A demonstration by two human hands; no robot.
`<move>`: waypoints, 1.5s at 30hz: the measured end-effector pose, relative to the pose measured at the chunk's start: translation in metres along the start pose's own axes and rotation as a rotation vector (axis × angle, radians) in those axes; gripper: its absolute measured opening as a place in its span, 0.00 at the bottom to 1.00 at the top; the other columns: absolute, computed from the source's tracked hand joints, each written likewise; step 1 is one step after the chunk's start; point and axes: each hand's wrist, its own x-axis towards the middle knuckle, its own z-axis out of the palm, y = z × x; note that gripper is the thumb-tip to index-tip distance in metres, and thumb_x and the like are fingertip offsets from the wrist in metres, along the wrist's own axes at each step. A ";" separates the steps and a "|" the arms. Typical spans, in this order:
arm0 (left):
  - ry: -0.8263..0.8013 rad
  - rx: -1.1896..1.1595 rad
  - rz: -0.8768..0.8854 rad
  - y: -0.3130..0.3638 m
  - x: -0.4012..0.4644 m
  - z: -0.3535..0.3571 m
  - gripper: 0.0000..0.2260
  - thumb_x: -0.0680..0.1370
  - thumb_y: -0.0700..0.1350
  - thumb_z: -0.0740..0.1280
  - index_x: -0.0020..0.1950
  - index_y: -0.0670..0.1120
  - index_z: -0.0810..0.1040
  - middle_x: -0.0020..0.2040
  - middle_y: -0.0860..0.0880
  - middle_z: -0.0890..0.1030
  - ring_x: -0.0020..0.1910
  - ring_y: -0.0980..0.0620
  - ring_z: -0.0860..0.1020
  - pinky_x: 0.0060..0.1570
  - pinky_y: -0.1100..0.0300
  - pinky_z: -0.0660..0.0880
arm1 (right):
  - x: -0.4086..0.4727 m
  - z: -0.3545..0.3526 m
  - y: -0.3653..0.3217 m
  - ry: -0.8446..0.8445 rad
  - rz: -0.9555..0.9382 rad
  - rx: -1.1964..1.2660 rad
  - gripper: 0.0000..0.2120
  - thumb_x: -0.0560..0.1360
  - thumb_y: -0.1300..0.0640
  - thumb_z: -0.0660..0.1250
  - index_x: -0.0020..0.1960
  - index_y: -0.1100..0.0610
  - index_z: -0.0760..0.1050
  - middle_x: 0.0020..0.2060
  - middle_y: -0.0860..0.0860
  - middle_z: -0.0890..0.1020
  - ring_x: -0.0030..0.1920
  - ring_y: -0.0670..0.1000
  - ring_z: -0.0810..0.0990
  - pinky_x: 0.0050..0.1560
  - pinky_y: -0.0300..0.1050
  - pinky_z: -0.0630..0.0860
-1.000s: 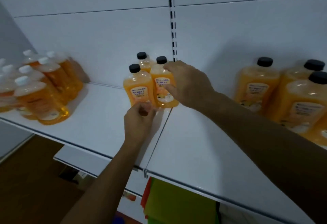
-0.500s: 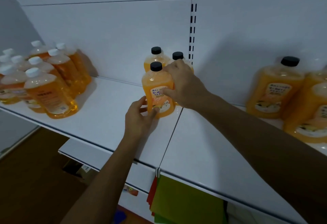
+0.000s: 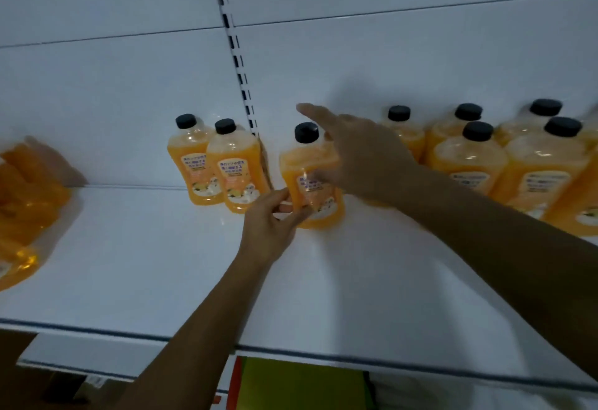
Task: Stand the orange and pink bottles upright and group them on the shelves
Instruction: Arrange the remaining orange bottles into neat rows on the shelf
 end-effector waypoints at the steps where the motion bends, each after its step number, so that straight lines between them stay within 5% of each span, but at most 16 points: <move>1: -0.041 -0.008 0.008 0.006 0.006 0.011 0.10 0.72 0.51 0.74 0.52 0.51 0.83 0.50 0.52 0.83 0.45 0.54 0.81 0.44 0.60 0.78 | -0.004 -0.008 0.010 -0.011 0.019 -0.048 0.37 0.70 0.40 0.70 0.72 0.42 0.56 0.52 0.50 0.77 0.49 0.54 0.78 0.43 0.46 0.73; 8: -0.216 0.033 0.049 0.030 0.027 0.067 0.12 0.73 0.48 0.74 0.55 0.51 0.83 0.53 0.51 0.83 0.45 0.57 0.82 0.44 0.68 0.77 | -0.028 -0.029 0.057 -0.007 0.112 -0.223 0.30 0.71 0.38 0.68 0.67 0.46 0.61 0.48 0.51 0.79 0.44 0.54 0.79 0.40 0.46 0.72; 11: -0.261 0.036 0.038 0.034 0.029 0.080 0.12 0.73 0.48 0.74 0.56 0.51 0.82 0.52 0.53 0.82 0.44 0.57 0.81 0.41 0.72 0.75 | -0.036 -0.035 0.066 -0.001 0.092 -0.293 0.29 0.72 0.40 0.68 0.67 0.50 0.64 0.54 0.51 0.78 0.49 0.54 0.79 0.42 0.46 0.70; 17: -0.253 0.029 0.026 0.033 0.029 0.090 0.14 0.72 0.50 0.75 0.57 0.54 0.82 0.52 0.54 0.84 0.44 0.57 0.82 0.47 0.58 0.81 | -0.039 -0.042 0.069 -0.012 0.084 -0.329 0.29 0.72 0.42 0.70 0.66 0.54 0.65 0.57 0.52 0.77 0.52 0.55 0.79 0.43 0.48 0.73; 29: -0.224 0.084 -0.038 0.045 0.018 0.092 0.14 0.73 0.51 0.73 0.58 0.51 0.81 0.50 0.56 0.83 0.43 0.60 0.80 0.43 0.71 0.75 | -0.039 -0.038 0.065 -0.038 0.109 -0.415 0.31 0.72 0.43 0.69 0.67 0.55 0.61 0.56 0.56 0.76 0.51 0.58 0.78 0.39 0.48 0.70; 34: -0.261 0.105 -0.026 0.053 0.016 0.089 0.17 0.74 0.51 0.72 0.62 0.50 0.80 0.55 0.52 0.82 0.46 0.56 0.80 0.48 0.62 0.79 | -0.042 -0.036 0.062 -0.054 0.127 -0.457 0.32 0.72 0.42 0.68 0.68 0.56 0.60 0.59 0.57 0.72 0.57 0.60 0.75 0.54 0.56 0.72; 40: -0.116 0.172 -0.101 0.041 0.002 0.051 0.21 0.73 0.54 0.72 0.64 0.47 0.78 0.55 0.54 0.81 0.49 0.56 0.80 0.48 0.65 0.76 | -0.029 -0.012 0.026 0.039 0.082 -0.655 0.38 0.69 0.37 0.67 0.68 0.63 0.65 0.62 0.61 0.70 0.60 0.62 0.71 0.58 0.61 0.68; 45: 0.238 0.138 -0.159 0.010 -0.008 -0.002 0.15 0.74 0.50 0.72 0.59 0.46 0.79 0.54 0.51 0.81 0.50 0.54 0.78 0.48 0.70 0.73 | 0.009 0.018 -0.021 0.003 -0.083 -0.161 0.27 0.74 0.48 0.68 0.68 0.58 0.66 0.63 0.56 0.73 0.61 0.58 0.74 0.61 0.53 0.72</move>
